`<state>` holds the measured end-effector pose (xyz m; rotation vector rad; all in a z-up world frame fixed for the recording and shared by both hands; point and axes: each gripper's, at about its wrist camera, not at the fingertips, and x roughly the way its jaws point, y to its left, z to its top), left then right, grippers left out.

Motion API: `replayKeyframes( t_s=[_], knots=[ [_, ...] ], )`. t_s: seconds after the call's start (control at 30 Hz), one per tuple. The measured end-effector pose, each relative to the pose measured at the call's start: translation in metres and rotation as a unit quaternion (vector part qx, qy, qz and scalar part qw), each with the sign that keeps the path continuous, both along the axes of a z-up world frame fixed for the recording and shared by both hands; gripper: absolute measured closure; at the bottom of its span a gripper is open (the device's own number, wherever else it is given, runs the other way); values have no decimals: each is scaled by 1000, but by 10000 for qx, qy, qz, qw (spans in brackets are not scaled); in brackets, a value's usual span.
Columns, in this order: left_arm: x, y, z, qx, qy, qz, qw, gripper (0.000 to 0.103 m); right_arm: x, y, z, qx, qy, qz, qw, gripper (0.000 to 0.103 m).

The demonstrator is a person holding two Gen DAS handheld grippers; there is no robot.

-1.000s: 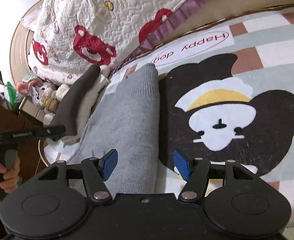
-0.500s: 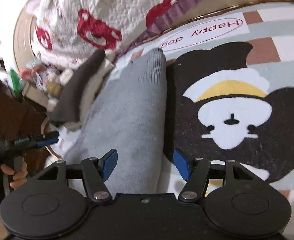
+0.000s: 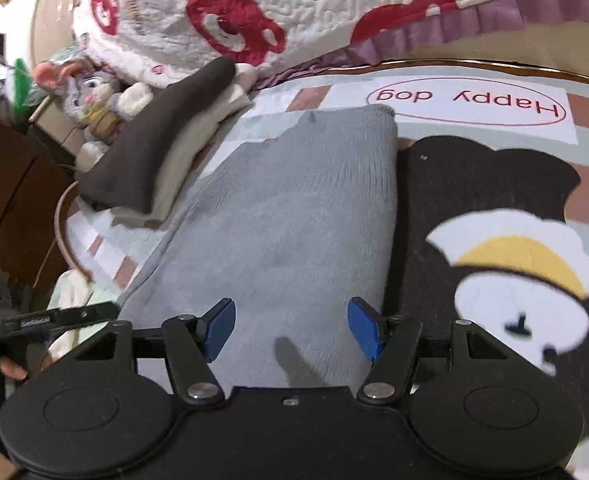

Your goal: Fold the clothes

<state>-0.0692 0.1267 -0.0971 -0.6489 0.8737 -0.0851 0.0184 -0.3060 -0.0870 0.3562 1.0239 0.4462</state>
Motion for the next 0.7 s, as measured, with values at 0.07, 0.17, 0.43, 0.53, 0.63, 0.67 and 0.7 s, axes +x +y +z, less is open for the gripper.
replayKeyframes(
  t_s=[0.07, 0.17, 0.43, 0.53, 0.63, 0.67, 0.7],
  knots=[
    [0, 0, 0, -243, -126, -20, 9996, 49, 10, -6, -12, -18, -28, -173, 9998, 35],
    [5, -4, -5, -156, -58, -303, 9994, 47, 23, -15, -30, 29, 88, -336, 9994, 35],
    [19, 3, -48, -1033, 305, -566, 9926, 39, 39, -29, -59, 1163, 546, -629, 9897, 35],
    [15, 1, -63, -1599, 468, -592, 9842, 39, 40, -25, -65, 1193, 616, -592, 9892, 35],
    [13, -8, -54, -837, 409, -503, 9944, 38, 43, -25, -71, 1243, 664, -548, 9885, 34],
    [14, -13, -49, -579, 341, -536, 9963, 38, 44, -26, -73, 1292, 692, -544, 9877, 33],
    [15, -17, -46, -380, 281, -563, 9973, 37, 45, -26, -75, 1349, 741, -506, 9868, 31]
  ],
)
